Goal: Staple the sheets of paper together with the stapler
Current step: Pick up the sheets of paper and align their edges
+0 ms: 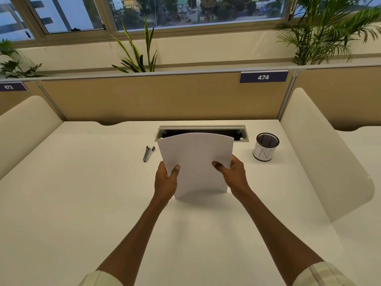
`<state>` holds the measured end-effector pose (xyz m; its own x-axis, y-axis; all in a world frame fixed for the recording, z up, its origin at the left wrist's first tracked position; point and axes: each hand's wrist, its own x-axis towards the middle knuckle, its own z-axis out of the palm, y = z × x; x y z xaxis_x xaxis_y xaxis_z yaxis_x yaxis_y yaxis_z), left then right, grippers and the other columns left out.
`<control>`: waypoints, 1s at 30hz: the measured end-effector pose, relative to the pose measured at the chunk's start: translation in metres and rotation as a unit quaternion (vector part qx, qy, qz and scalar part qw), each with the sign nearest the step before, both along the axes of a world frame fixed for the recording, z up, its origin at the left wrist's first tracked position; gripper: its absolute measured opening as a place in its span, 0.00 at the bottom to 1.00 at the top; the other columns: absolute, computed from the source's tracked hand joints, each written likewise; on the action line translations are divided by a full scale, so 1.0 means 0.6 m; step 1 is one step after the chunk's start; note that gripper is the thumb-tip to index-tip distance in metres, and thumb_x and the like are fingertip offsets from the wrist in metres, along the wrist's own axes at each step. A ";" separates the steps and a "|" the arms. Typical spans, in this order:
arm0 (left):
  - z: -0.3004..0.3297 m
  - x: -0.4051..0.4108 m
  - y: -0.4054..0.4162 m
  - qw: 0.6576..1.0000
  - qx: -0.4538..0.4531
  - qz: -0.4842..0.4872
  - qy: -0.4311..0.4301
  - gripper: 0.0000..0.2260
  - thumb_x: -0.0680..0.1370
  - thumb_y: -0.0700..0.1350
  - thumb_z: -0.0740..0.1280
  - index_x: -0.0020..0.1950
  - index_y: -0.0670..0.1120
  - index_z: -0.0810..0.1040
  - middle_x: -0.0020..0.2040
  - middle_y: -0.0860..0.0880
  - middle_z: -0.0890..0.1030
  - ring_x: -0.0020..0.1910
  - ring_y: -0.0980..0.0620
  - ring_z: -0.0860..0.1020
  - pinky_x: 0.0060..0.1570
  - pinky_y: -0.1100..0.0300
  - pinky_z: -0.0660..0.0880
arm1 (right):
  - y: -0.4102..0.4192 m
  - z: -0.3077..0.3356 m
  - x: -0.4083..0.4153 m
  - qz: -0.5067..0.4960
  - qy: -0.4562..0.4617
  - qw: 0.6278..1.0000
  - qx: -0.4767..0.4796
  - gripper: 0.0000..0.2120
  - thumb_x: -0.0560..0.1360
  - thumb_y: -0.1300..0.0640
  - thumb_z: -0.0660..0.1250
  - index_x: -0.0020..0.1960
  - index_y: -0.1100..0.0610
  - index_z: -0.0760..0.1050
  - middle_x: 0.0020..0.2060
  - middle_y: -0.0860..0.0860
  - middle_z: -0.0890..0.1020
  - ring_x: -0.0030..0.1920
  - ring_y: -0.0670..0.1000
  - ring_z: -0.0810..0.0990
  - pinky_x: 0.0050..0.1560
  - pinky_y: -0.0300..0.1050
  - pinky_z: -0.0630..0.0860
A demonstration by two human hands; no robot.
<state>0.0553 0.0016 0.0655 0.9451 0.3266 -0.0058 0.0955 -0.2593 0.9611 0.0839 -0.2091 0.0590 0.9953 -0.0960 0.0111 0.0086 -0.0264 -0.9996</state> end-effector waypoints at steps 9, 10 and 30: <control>0.004 0.004 -0.004 1.000 -0.004 0.008 -0.007 0.15 0.81 0.45 0.62 0.67 0.46 0.69 0.62 0.47 0.78 0.59 0.46 0.77 0.59 0.50 0.75 | 0.009 0.000 0.006 -0.016 0.011 1.000 0.002 0.20 0.74 0.58 0.72 0.64 0.60 0.75 0.56 0.57 0.83 0.54 0.59 0.81 0.57 0.54 0.80; 0.001 0.002 -0.004 1.000 -0.002 0.008 -0.004 0.16 0.81 0.45 0.62 0.68 0.46 0.68 0.62 0.46 0.78 0.59 0.46 0.77 0.59 0.51 0.75 | 0.010 -0.003 0.005 -0.013 0.012 1.000 -0.001 0.20 0.74 0.58 0.72 0.65 0.60 0.75 0.56 0.56 0.83 0.54 0.58 0.81 0.57 0.52 0.79; -0.023 0.025 0.056 0.997 0.018 -0.014 0.073 0.16 0.80 0.44 0.61 0.68 0.44 0.70 0.63 0.47 0.78 0.60 0.45 0.77 0.57 0.53 0.73 | 0.057 -0.005 0.038 -0.042 -0.010 0.990 -0.134 0.13 0.80 0.55 0.62 0.60 0.61 0.73 0.54 0.57 0.81 0.53 0.57 0.81 0.49 0.45 0.78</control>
<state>0.0704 0.0350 0.0515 0.9441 0.3018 -0.1329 0.2260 -0.2986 0.9272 0.1069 -0.1749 0.0558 0.9833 -0.1688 0.0676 0.0157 -0.2913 -0.9565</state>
